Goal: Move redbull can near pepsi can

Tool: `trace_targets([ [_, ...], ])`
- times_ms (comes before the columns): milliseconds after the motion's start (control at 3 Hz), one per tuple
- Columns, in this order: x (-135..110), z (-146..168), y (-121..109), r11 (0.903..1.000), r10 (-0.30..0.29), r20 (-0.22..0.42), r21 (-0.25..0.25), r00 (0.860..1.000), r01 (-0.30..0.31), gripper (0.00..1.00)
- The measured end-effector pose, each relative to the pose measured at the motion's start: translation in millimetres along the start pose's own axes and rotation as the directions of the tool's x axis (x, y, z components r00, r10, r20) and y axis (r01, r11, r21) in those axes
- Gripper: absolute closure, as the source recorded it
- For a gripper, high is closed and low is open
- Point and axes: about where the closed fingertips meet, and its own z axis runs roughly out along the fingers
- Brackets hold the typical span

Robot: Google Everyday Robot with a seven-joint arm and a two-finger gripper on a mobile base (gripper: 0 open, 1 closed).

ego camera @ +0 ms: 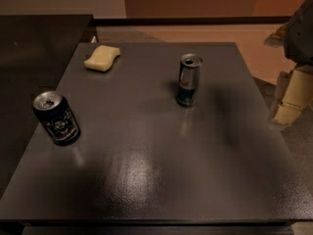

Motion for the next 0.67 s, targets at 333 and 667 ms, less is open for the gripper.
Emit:
trace_targets([
  [333, -1, -1, -1, 1.0, 0.002, 0.003, 0.004, 1.0, -0.002, 0.0],
  [667, -14, 8, -10, 0.9987, 0.05, 0.087, 0.004, 0.995, -0.051, 0.0],
])
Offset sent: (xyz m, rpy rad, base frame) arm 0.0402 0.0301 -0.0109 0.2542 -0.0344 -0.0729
